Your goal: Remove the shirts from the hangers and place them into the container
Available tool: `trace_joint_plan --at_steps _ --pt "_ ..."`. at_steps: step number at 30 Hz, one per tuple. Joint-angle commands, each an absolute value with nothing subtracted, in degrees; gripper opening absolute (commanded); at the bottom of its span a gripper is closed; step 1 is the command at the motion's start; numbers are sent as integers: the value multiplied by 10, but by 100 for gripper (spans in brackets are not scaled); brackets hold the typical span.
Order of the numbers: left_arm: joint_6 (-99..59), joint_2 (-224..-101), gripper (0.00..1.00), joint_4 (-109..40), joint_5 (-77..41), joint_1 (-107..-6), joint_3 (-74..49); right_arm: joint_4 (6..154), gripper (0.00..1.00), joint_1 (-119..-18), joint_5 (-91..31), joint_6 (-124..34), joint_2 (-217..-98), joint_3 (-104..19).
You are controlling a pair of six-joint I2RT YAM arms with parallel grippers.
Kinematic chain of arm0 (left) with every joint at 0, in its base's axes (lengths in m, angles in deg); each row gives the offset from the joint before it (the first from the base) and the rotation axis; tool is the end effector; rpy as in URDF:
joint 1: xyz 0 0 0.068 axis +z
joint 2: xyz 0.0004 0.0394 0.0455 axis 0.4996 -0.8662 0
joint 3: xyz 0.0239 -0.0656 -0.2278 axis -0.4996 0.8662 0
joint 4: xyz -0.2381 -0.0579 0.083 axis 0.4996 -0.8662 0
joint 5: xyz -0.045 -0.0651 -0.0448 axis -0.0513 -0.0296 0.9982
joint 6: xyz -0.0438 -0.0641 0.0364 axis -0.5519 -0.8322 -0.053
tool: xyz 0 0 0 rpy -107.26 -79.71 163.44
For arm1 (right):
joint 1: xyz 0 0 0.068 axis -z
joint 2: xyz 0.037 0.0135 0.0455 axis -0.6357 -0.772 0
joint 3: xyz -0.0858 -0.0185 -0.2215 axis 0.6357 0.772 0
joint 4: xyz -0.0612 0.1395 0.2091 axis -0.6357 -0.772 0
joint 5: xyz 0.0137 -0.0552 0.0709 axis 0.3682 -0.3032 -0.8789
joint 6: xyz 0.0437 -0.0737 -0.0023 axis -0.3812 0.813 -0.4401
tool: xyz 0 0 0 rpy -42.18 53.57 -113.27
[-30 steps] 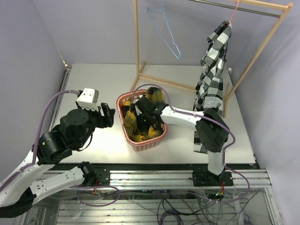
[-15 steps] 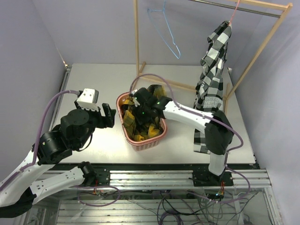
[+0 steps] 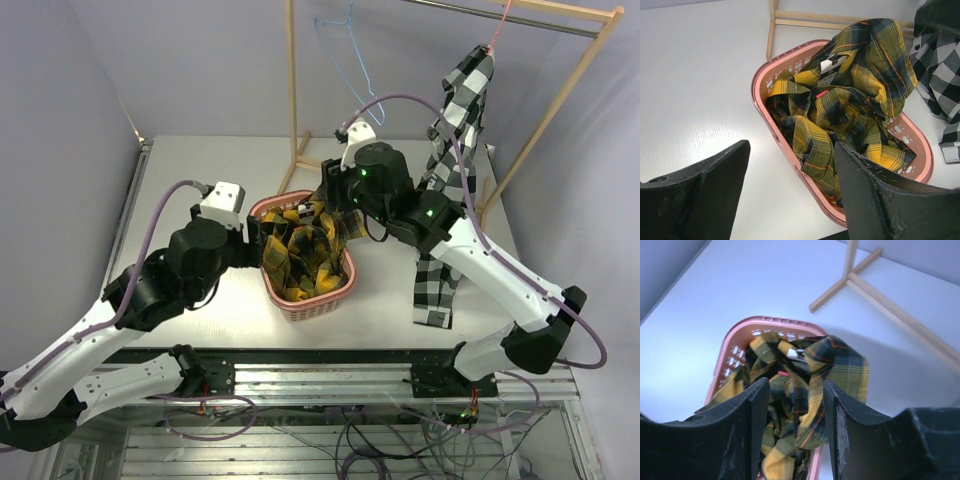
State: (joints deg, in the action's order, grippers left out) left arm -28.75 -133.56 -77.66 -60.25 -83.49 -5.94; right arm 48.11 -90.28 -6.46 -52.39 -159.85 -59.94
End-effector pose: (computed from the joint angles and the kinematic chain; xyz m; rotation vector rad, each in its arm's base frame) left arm 0.1525 -0.1354 0.3638 0.1630 1.8901 -0.3040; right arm 0.2430 0.2648 0.3802 -0.4458 1.9392 0.4630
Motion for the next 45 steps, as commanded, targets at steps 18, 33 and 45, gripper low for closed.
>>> trace_joint_plan --at_steps 18,33,45 --pt "-234 -1275 80 -768 -631 -836 2 460 57 -878 0 -523 -1683 -585" --pt "-209 -1270 82 -730 -644 -836 86 469 39 -861 10 -505 -1712 -565" --pt "-220 -1223 80 -685 -665 -837 131 474 8 -901 -186 -476 -1694 -540"
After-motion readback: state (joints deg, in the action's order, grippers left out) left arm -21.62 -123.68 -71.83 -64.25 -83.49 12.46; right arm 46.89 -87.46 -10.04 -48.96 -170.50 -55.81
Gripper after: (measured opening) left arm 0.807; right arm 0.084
